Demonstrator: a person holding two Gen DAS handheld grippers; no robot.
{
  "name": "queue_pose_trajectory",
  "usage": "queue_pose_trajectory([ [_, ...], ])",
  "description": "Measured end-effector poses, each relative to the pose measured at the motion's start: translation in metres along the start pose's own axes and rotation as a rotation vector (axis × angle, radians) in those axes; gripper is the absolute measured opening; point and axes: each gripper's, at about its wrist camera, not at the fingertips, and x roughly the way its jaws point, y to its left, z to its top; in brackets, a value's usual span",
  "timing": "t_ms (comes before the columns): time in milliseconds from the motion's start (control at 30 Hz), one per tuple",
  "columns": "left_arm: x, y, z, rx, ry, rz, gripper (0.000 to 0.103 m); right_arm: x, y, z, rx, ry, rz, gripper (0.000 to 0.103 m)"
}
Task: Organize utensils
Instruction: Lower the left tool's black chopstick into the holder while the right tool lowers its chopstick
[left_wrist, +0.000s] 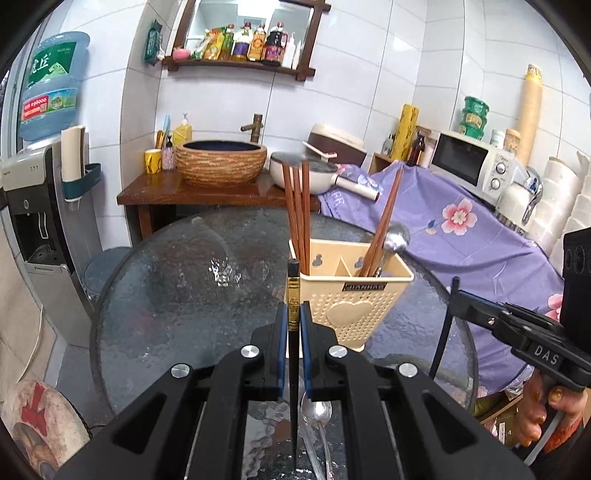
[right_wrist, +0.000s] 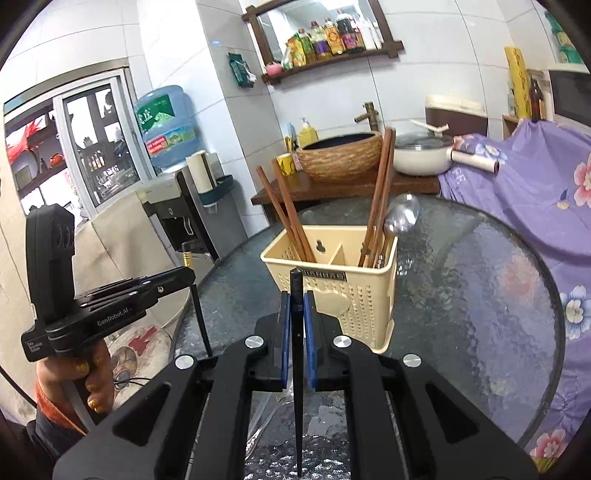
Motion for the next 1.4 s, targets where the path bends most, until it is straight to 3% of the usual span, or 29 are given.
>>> queue_pose_trajectory([
  [233,-0.016,-0.001,0.010,0.000,-0.052,0.002,0.007,-0.019,0.007,0.016,-0.037,-0.045,-0.010,0.008],
  [633,-0.023,-0.017,0.035,0.040,-0.073,-0.028,0.007,-0.022,0.021,0.048,-0.080,-0.059,-0.010,0.008],
  [967,-0.047,-0.041,0.102,0.069,-0.132,-0.123,0.007,-0.047,0.037,0.114,-0.115,-0.118,0.008,0.008],
  [1200,-0.046,-0.057,0.155,0.072,-0.194,-0.088,0.007,-0.055,0.040,0.177,-0.127,-0.184,-0.071,0.008],
  [1400,-0.014,-0.055,0.170,0.045,-0.200,-0.045,0.007,-0.038,0.025,0.191,-0.108,-0.201,-0.138,0.008],
])
